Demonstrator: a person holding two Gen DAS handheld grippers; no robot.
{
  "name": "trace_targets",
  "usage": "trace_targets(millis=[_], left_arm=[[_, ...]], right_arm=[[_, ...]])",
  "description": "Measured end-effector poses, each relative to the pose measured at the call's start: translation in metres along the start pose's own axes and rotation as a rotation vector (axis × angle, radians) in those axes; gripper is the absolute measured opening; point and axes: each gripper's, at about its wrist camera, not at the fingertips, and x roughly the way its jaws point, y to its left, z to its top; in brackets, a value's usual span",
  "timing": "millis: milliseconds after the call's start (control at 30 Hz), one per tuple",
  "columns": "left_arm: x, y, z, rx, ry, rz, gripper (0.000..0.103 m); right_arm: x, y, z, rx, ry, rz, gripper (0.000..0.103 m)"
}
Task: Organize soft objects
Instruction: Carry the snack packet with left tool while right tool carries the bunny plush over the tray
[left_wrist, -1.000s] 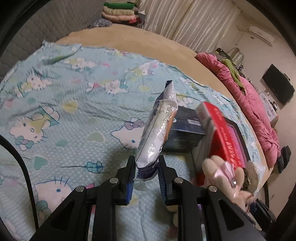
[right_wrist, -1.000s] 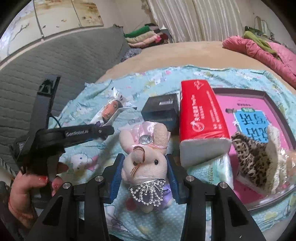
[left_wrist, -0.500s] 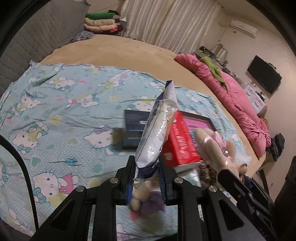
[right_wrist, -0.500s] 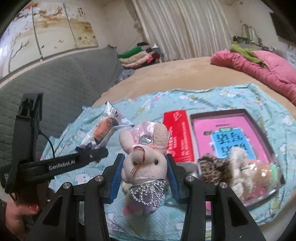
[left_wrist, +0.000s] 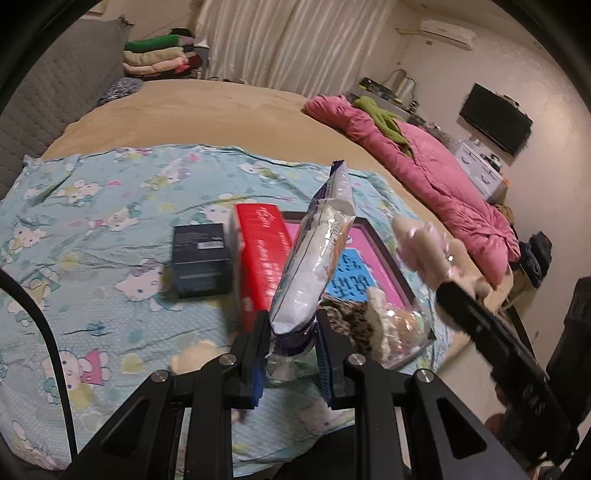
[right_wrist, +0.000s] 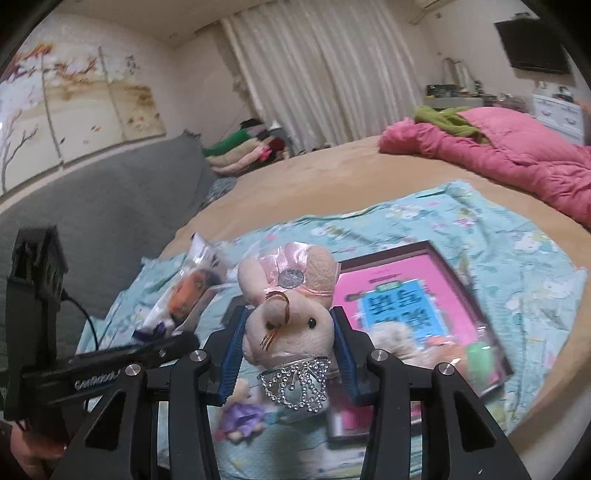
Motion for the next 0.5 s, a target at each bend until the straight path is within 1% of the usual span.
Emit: trace_targets(millis=[133, 267, 433, 500], left_arm=[[0.012, -0.02, -0.004, 0.03, 0.022, -0.022, 0.024], [0.027, -0.033, -0.01, 0.046, 0.049, -0.038, 0.024], [0.053, -0.046, -0.019, 0.053, 0.092, -0.064, 0.024], [0.064, -0.05, -0.022, 0.055, 0.113, -0.064, 0.024]], right_arm=[[-0.011, -0.026, 0.004, 0.042, -0.027, -0.039, 0.046], [-0.017, -0.05, 0.004, 0.087, -0.036, -0.065, 0.046], [-0.017, -0.066, -0.001, 0.121, -0.033, -0.076, 0.046], [-0.015, -0.071, -0.004, 0.13, -0.031, -0.081, 0.046]])
